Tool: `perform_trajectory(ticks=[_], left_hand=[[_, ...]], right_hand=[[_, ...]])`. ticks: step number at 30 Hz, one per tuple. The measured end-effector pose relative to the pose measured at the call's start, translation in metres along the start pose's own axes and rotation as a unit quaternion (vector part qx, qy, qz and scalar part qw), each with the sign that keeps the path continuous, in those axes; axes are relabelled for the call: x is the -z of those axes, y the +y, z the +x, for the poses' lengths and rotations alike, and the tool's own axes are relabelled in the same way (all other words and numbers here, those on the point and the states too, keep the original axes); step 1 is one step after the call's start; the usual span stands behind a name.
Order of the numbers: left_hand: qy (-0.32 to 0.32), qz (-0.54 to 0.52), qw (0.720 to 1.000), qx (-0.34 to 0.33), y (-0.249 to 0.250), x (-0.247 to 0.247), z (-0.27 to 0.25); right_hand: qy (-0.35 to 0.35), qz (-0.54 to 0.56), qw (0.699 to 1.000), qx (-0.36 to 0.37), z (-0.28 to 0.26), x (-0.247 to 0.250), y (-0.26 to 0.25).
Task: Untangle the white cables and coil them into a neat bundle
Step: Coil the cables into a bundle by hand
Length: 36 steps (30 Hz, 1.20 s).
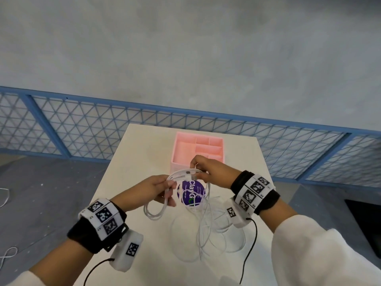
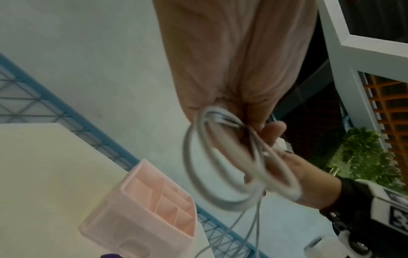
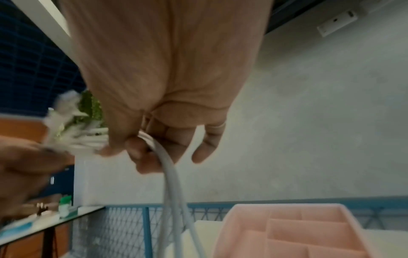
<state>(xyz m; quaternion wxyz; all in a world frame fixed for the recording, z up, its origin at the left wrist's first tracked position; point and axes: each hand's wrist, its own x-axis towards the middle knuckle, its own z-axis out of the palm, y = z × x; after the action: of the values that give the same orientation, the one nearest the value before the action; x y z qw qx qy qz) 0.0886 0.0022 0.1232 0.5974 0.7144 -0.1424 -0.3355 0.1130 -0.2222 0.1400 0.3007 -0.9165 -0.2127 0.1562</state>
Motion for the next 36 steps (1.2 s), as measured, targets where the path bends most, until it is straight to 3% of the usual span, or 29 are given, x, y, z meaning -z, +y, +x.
perform_trajectory(ticks=[3, 7, 12, 14, 18, 23, 24, 27, 30, 36], left_hand=[[-0.013, -0.015, 1.000, -0.005, 0.009, 0.006, -0.005], [0.021, -0.104, 0.994, -0.018, 0.026, 0.016, -0.002], [0.075, -0.033, 0.996, -0.036, 0.044, 0.034, 0.005], [0.100, -0.020, 0.994, -0.045, 0.042, 0.036, 0.010], [0.167, -0.017, 0.985, -0.051, 0.017, 0.024, 0.029], [0.256, -0.026, 0.965, -0.044, -0.018, -0.016, 0.059], [0.259, -0.019, 0.965, -0.042, -0.022, -0.023, 0.064], [0.250, -0.013, 0.968, -0.018, -0.022, -0.038, 0.072], [0.200, -0.024, 0.979, -0.018, -0.017, -0.045, 0.075], [0.194, -0.052, 0.980, 0.007, -0.015, -0.049, 0.070]], right_hand=[[0.019, -0.048, 0.998, 0.021, 0.002, 0.003, 0.013], [0.072, -0.073, 0.995, 0.019, 0.014, -0.001, 0.026], [0.130, 0.102, 0.983, -0.080, 0.024, -0.003, 0.054], [0.189, 0.208, 0.956, -0.088, 0.030, -0.007, 0.051], [0.335, 0.360, 0.857, -0.153, 0.038, -0.019, 0.022], [0.300, 0.522, 0.772, -0.203, 0.036, -0.049, -0.015], [0.289, 0.536, 0.769, -0.193, 0.034, -0.054, -0.022], [0.276, 0.440, 0.839, -0.165, 0.028, -0.069, -0.030], [0.242, 0.307, 0.909, -0.144, 0.021, -0.079, -0.029], [0.190, 0.173, 0.960, -0.109, 0.013, -0.083, -0.025]])
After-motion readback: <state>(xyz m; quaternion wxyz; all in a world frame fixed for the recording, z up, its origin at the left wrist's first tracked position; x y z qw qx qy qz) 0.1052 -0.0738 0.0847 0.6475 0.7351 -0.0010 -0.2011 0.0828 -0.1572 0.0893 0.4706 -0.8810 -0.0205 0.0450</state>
